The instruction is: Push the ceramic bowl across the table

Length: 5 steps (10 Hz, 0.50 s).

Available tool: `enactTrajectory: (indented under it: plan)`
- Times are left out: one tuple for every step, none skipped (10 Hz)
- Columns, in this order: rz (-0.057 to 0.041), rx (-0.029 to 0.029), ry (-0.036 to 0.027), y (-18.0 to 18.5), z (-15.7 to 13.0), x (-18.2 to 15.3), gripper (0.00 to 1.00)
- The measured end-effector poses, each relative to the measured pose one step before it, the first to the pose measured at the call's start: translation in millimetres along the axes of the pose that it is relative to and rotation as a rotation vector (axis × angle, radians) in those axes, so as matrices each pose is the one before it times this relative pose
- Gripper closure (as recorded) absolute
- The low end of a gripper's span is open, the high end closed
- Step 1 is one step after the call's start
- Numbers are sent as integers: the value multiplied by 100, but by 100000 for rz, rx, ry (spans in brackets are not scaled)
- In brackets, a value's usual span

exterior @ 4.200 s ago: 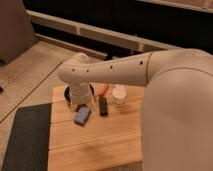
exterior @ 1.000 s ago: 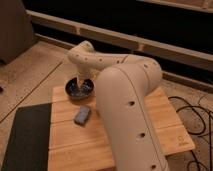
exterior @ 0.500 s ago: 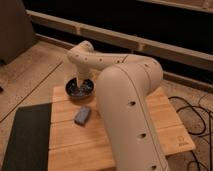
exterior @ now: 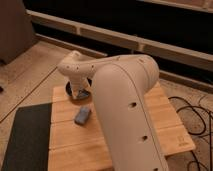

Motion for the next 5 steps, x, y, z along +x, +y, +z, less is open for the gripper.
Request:
enactTrajectory:
  plan:
    - [635, 158, 470, 295, 120, 626, 35]
    - [1409, -791, 2033, 287, 712, 906, 35]
    - [1701, -1872, 3529, 268, 1360, 740, 35]
    - [844, -1084, 3227, -9, 1261, 387, 35]
    - [223, -1407, 4815, -15, 1785, 183, 35]
